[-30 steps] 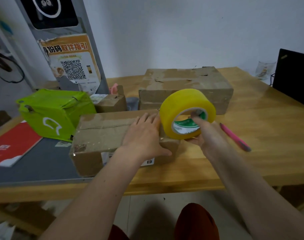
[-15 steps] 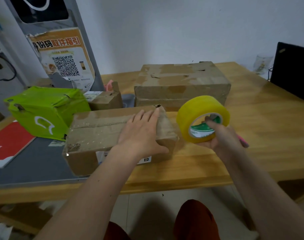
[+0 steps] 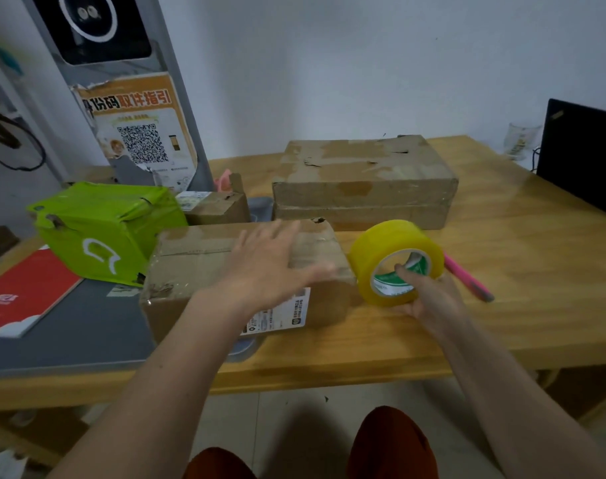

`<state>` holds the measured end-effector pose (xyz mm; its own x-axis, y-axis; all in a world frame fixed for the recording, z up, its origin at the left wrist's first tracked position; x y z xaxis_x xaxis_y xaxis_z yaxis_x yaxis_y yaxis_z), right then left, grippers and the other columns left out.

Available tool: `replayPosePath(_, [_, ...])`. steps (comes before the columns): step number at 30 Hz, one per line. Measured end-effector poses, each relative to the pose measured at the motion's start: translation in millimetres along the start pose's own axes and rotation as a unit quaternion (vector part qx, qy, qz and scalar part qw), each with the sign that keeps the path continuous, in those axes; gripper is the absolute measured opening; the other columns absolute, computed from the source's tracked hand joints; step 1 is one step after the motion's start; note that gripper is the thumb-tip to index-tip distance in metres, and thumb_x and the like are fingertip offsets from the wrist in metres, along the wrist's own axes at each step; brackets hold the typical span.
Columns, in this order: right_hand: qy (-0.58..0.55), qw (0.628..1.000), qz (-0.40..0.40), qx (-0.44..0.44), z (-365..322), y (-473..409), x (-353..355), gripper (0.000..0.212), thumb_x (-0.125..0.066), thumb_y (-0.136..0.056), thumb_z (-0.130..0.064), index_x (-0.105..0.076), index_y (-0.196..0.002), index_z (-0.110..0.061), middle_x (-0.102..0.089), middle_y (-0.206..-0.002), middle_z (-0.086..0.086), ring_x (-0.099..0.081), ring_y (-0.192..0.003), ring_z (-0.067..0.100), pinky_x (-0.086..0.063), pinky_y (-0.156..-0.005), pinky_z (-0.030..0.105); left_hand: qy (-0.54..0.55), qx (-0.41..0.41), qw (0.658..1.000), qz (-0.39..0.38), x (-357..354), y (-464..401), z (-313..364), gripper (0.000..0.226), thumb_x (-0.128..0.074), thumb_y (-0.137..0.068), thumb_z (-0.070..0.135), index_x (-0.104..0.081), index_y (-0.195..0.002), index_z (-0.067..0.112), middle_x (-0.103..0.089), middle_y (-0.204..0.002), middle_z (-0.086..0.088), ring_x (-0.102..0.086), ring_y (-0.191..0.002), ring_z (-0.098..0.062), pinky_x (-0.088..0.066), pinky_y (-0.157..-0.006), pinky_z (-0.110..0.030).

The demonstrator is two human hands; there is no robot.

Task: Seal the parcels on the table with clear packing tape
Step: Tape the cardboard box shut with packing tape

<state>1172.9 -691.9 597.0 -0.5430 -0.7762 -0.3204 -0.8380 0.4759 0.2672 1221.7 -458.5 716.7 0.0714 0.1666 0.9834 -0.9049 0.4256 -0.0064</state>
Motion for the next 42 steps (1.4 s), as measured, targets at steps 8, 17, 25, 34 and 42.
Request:
replayPosePath(8, [0.006,1.000,0.005,-0.012,5.4,3.6,-12.8,0.039,-0.069,-0.087,-0.004,-0.057,-0.124,-0.011,-0.063,-0.118,0.010,-0.064,-0.101,0.033,-0.056,-0.052,0.041,-0.054,0.190,0.980,0.023,11.0,29.6,-92.1,0.089,-0.022,-0.081,0.087,-0.019,-0.155,0.038,-0.009,-0.166,0.004,-0.005,-0.152,-0.025,-0.013,-0.113,-0.071])
replayPosePath(17, [-0.117,0.989,-0.072,-0.054,13.5,23.2,-57.1,0.038,-0.061,-0.094,-0.017,-0.055,-0.132,-0.017,-0.064,-0.127,0.012,-0.066,-0.106,0.033,-0.054,-0.082,0.047,0.024,0.201,0.978,0.057,18.4,34.0,-118.9,0.090,-0.022,-0.077,0.090,-0.020,-0.154,0.044,-0.014,-0.164,0.011,-0.010,-0.150,-0.023,-0.018,-0.111,-0.064])
replayPosePath(25, [-0.254,0.945,-0.199,-0.058,-11.2,58.4,-115.1,0.045,-0.058,-0.091,-0.029,-0.056,-0.133,-0.015,-0.065,-0.126,0.017,-0.059,-0.120,0.034,-0.050,-0.094,0.049,0.155,0.210,0.960,0.103,31.2,40.8,-127.7,0.096,-0.033,-0.069,0.096,-0.030,-0.151,0.045,-0.018,-0.164,0.001,-0.010,-0.150,-0.027,-0.016,-0.116,-0.058])
replayPosePath(34, [0.036,0.955,-0.149,0.256,-213.4,76.2,-149.0,0.022,-0.070,-0.087,-0.016,-0.062,-0.107,-0.023,-0.073,-0.099,-0.001,-0.071,-0.086,0.016,-0.055,-0.068,0.031,0.463,0.204,0.849,0.152,-7.8,43.6,-44.6,0.084,-0.036,-0.091,0.071,-0.008,-0.159,0.030,-0.002,-0.166,0.001,0.005,-0.152,-0.028,-0.010,-0.119,-0.054])
replayPosePath(42, [0.216,0.873,-0.336,0.279,-219.6,85.1,-182.2,0.023,-0.065,-0.082,-0.008,-0.062,-0.105,-0.013,-0.072,-0.081,-0.002,-0.070,-0.078,0.020,-0.056,-0.067,0.034,0.178,-0.067,0.905,0.380,115.9,63.2,16.8,0.132,-0.050,-0.058,0.095,-0.005,-0.158,0.022,0.000,-0.165,0.006,0.007,-0.150,-0.008,-0.001,-0.123,-0.032])
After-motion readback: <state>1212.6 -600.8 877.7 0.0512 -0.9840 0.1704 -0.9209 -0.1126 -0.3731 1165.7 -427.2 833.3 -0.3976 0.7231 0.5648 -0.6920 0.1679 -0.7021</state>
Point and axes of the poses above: each hand's wrist, its own y-axis away from the middle knuckle, its own x-axis out of the back of the hand, z = x × y, the point moved 9 cm from there along -y, towards the middle knuckle
